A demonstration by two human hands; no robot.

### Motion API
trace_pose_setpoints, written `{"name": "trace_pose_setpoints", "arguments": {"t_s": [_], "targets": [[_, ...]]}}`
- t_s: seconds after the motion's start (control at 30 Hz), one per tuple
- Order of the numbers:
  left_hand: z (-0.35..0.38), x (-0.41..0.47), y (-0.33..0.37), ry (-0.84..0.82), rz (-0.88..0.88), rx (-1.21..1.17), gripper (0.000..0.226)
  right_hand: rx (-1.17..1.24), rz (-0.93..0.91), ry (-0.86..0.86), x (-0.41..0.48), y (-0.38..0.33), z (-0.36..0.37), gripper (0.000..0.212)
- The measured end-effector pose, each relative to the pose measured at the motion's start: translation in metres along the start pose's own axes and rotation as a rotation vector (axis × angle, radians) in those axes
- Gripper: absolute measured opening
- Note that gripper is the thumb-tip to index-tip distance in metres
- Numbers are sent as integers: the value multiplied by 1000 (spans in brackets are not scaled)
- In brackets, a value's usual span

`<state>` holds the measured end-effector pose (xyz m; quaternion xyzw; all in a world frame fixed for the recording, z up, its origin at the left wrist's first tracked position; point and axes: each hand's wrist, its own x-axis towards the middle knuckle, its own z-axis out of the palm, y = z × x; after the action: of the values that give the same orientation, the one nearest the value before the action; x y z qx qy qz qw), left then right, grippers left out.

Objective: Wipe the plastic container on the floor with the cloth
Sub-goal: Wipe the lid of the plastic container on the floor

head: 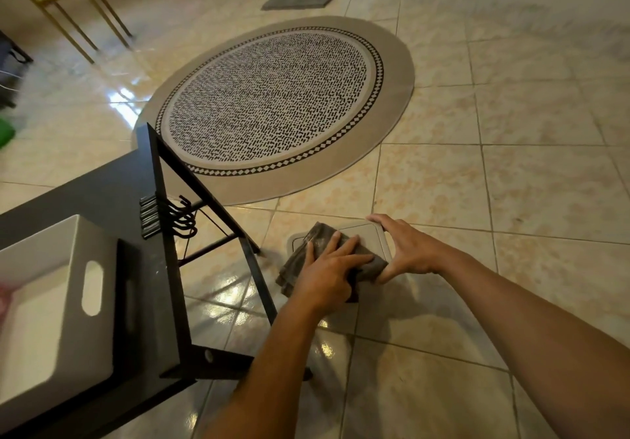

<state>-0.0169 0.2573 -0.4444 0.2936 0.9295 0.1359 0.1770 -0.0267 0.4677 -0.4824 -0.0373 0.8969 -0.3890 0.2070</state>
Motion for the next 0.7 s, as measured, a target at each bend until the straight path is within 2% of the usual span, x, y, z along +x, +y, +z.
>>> {"name": "trace_pose_setpoints", "arguments": {"t_s": [0.1,0.17,0.33,0.47,0.63,0.7], "targets": [[-4,7,13,-53,64,5,64,7,-8,-1,2,1,-1,128],[-4,13,12,-30,56,38,64,16,-4,2,2,2,-1,128],[1,11,-1,81,-218,131,80,33,-8,0,1,3,2,132],[9,19,16,86,-130,143,82,39,-14,17,2,5,1,126],[1,16,-1,128,-319,114,77,29,-17,1,0,3,0,133],[4,8,2,107,-289,117,78,26,-17,-3,0,2,0,133]]}}
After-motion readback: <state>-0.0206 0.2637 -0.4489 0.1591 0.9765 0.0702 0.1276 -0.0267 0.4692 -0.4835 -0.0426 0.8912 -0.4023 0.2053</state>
